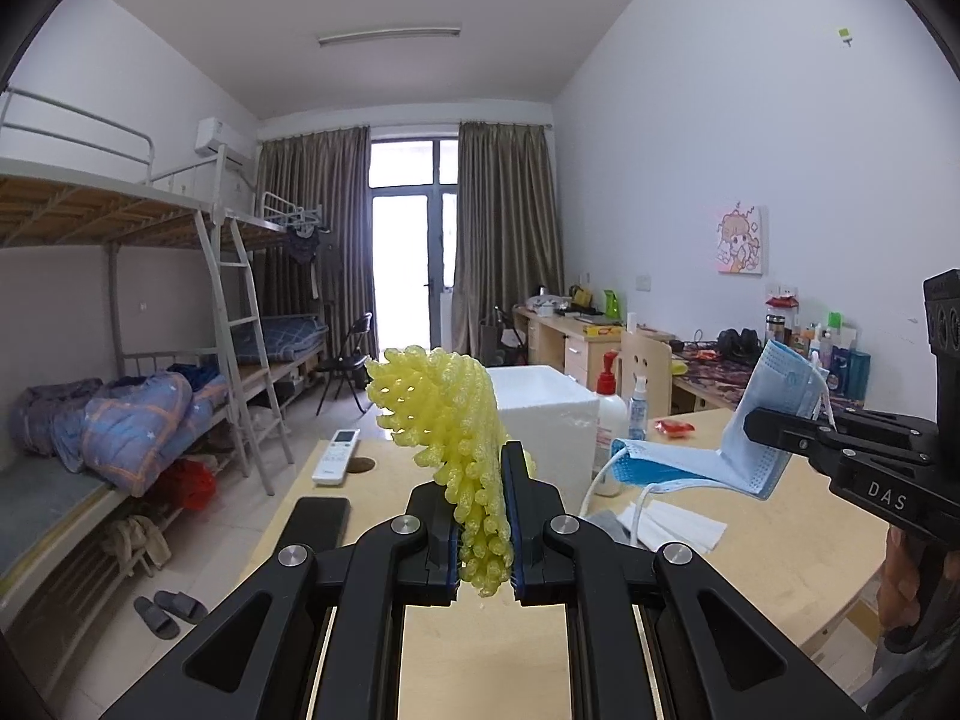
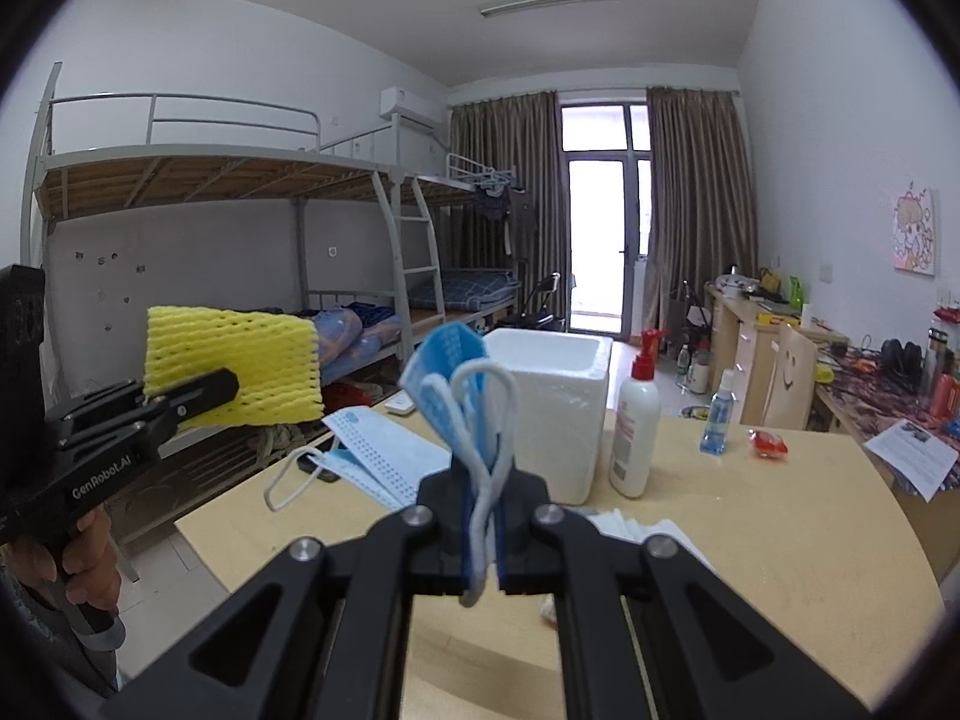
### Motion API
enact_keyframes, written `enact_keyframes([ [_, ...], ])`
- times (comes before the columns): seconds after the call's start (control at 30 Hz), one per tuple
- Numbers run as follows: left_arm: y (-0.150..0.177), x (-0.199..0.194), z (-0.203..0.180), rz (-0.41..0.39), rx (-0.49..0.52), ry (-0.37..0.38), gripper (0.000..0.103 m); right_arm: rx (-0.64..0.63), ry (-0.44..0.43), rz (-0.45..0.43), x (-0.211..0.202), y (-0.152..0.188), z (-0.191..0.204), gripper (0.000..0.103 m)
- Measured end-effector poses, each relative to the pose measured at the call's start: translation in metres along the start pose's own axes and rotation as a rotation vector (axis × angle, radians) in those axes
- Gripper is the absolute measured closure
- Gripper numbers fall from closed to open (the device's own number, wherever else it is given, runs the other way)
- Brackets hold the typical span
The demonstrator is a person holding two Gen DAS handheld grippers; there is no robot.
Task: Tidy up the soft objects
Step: 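Lift both held items and carry them over the white foam box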
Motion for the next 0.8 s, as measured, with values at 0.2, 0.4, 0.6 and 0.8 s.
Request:
enact_keyframes([
  [0.2, -0.016, 0.010, 0.001, -0.012, 0.006, 0.015, 0.091, -0.006, 0.014, 0.003, 0.007, -0.014, -0.003, 0.095],
  [0.4, -0.029, 0.026, 0.000, -0.036, 0.015, 0.028, 0.091, -0.004, 0.039, 0.004, 0.015, -0.030, -0.010, 0.095],
  [0.6, -0.037, 0.050, 0.004, -0.021, 0.018, 0.050, 0.091, 0.014, 0.065, 0.010, 0.029, -0.045, -0.020, 0.095],
  [0.8, -0.043, 0.072, 0.003, -0.004, 0.032, 0.065, 0.091, 0.053, 0.070, 0.025, 0.050, -0.052, -0.029, 0.095],
])
Point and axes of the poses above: each gripper's, at about its wrist camera, not at the fingertips, and x roughly the way its jaws point, z to its left, y to its underside, the point moved 8 cm from there along x, roughly the way its jaws point, and after that the axes turned 12 degrees about z, right-handed, at the moved point
